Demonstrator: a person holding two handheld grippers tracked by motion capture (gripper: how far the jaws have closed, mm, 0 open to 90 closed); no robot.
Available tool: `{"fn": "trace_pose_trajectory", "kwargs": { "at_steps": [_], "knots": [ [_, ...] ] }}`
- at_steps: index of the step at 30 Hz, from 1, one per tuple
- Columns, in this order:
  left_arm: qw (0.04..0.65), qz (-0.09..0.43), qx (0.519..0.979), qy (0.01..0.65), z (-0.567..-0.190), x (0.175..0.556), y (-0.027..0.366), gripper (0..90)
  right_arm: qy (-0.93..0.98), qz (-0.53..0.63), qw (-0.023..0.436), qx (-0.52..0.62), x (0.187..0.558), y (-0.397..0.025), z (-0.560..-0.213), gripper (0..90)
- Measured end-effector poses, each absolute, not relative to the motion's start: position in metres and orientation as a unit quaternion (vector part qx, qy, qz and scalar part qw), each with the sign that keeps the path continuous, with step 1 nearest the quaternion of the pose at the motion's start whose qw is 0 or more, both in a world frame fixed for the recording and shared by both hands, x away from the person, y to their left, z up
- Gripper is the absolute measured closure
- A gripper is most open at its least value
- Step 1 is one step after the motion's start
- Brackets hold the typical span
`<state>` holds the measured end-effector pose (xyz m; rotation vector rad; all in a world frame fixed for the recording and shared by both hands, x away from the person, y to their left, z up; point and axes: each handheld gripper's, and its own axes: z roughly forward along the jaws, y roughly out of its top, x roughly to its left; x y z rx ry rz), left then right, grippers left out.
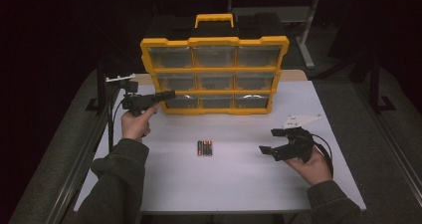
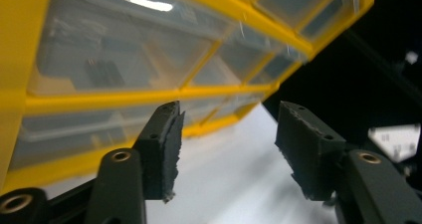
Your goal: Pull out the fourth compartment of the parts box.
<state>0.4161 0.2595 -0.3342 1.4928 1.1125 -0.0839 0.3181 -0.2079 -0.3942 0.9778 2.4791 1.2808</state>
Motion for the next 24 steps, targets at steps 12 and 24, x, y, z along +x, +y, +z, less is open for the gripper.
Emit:
{"fn": "trace_pose_trajectory", "kwargs": {
  "at_steps": [12, 24],
  "knots": [
    [0.632, -0.059, 0.567, 0.526, -0.346, 0.438, 0.258, 55.5, 0.835, 0.433, 0.096, 0.327, 0.322, -0.206, -0.394, 20.3],
    [0.64, -0.052, 0.541, 0.542, -0.345, 0.446, 0.252, 64.0, 0.837, 0.429, 0.1, 0.323, 0.323, -0.205, -0.395, 20.7]
  ]
}}
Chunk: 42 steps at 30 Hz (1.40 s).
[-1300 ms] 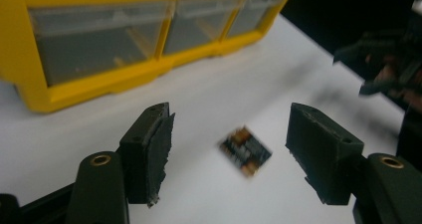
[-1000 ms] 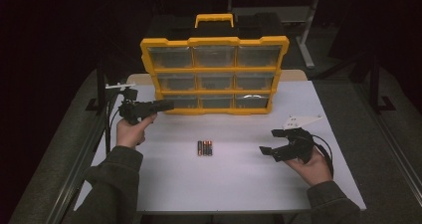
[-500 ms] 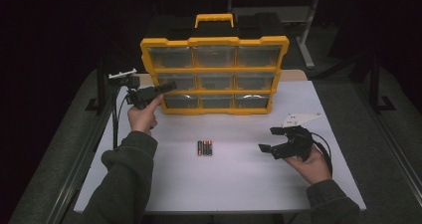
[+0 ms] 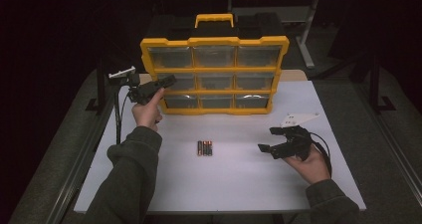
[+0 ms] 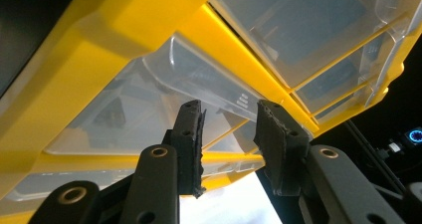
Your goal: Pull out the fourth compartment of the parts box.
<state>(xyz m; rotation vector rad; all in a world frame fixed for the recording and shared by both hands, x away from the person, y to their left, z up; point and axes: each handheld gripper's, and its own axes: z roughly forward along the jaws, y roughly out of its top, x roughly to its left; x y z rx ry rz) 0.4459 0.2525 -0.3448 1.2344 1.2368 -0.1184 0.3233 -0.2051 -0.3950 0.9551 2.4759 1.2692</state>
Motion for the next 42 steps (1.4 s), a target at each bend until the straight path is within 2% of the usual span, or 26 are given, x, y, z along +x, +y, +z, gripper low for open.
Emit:
{"fn": "trace_pose_trajectory", "kwargs": {
  "at_steps": [6, 17, 35, 42],
  "knots": [
    [0.645, -0.052, 0.536, 0.542, -0.3461, 0.4475, 0.2508, 70.3, 0.833, 0.436, 0.102, 0.326, 0.3225, -0.2067, -0.3938, 21.5],
    [0.652, -0.057, 0.527, 0.542, -0.348, 0.4488, 0.2478, 74.9, 0.833, 0.434, 0.098, 0.328, 0.3227, -0.2058, -0.3944, 21.7],
    [0.66, -0.08, 0.511, 0.544, -0.3498, 0.4466, 0.2482, 75.5, 0.837, 0.431, 0.096, 0.323, 0.3225, -0.2067, -0.3955, 21.6],
    [0.658, -0.084, 0.518, 0.539, -0.3483, 0.4428, 0.2509, 74.9, 0.84, 0.429, 0.095, 0.32, 0.3224, -0.2056, -0.3966, 21.6]
  ]
}}
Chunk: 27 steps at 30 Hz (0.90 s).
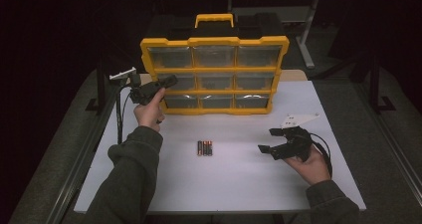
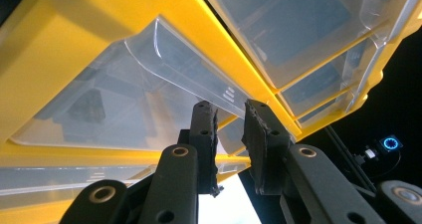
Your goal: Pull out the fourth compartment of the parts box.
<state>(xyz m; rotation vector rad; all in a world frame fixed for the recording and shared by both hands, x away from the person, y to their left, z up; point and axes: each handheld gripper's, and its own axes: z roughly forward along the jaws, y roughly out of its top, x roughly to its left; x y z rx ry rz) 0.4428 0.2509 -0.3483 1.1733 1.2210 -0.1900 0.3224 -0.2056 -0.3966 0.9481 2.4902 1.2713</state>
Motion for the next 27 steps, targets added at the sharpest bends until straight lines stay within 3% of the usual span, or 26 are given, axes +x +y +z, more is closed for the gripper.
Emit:
{"fn": "trace_pose_trajectory", "kwargs": {
  "at_steps": [27],
  "knots": [
    [0.664, -0.087, 0.527, 0.524, -0.35, 0.425, 0.255, 76.9, 0.845, 0.416, 0.089, 0.324, 0.321, -0.206, -0.399, 21.0]
  ]
}}
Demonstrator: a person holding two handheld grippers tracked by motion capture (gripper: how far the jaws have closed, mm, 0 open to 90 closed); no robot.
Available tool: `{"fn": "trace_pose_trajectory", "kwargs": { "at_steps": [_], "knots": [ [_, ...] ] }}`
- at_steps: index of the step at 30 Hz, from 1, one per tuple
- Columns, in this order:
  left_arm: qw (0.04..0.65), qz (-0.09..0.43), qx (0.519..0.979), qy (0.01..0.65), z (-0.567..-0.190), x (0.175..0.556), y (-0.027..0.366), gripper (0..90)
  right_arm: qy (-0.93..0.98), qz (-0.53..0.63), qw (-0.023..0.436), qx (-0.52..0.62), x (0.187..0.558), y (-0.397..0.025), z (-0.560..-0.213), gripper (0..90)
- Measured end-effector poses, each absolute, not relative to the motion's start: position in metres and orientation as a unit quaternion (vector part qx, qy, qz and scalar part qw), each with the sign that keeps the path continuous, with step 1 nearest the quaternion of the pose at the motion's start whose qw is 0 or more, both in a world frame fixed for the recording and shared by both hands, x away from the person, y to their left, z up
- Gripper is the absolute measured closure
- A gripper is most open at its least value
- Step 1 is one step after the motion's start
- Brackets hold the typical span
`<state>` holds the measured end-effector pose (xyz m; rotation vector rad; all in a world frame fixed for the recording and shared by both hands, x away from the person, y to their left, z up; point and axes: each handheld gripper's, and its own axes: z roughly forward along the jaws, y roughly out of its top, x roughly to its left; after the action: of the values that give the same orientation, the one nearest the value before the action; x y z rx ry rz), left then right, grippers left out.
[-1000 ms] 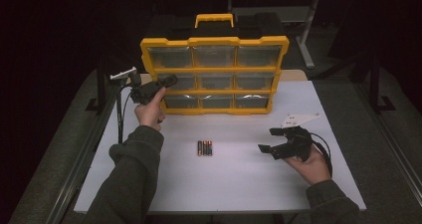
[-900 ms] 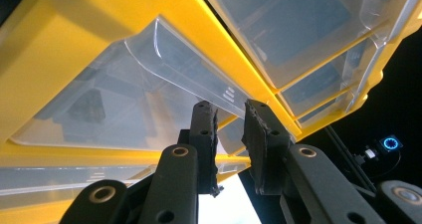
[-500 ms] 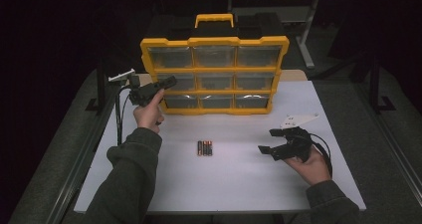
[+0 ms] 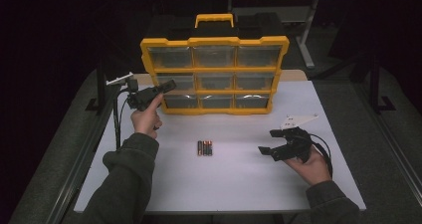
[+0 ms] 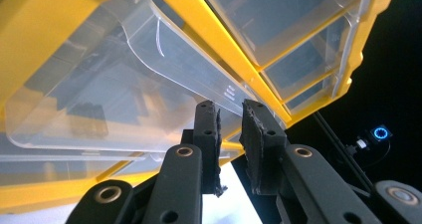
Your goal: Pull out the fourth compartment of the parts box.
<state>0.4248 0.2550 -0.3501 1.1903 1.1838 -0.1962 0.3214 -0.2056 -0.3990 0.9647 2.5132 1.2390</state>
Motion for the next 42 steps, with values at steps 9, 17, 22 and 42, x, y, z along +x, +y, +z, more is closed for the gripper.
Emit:
{"fn": "trace_pose_trajectory", "kwargs": {
  "at_steps": [9, 17, 22, 42],
  "knots": [
    [0.659, -0.089, 0.537, 0.519, -0.348, 0.413, 0.257, 76.8, 0.846, 0.415, 0.089, 0.323, 0.322, -0.206, -0.4, 20.9],
    [0.657, -0.089, 0.543, 0.515, -0.346, 0.405, 0.258, 76.4, 0.847, 0.411, 0.088, 0.325, 0.322, -0.206, -0.401, 20.9],
    [0.655, -0.089, 0.548, 0.513, -0.345, 0.4, 0.258, 76.5, 0.849, 0.408, 0.088, 0.324, 0.322, -0.206, -0.401, 20.8],
    [0.597, -0.022, 0.665, 0.448, -0.33, 0.387, 0.264, 64.7, 0.854, 0.399, 0.082, 0.323, 0.323, -0.205, -0.404, 20.3]
  ]
}}
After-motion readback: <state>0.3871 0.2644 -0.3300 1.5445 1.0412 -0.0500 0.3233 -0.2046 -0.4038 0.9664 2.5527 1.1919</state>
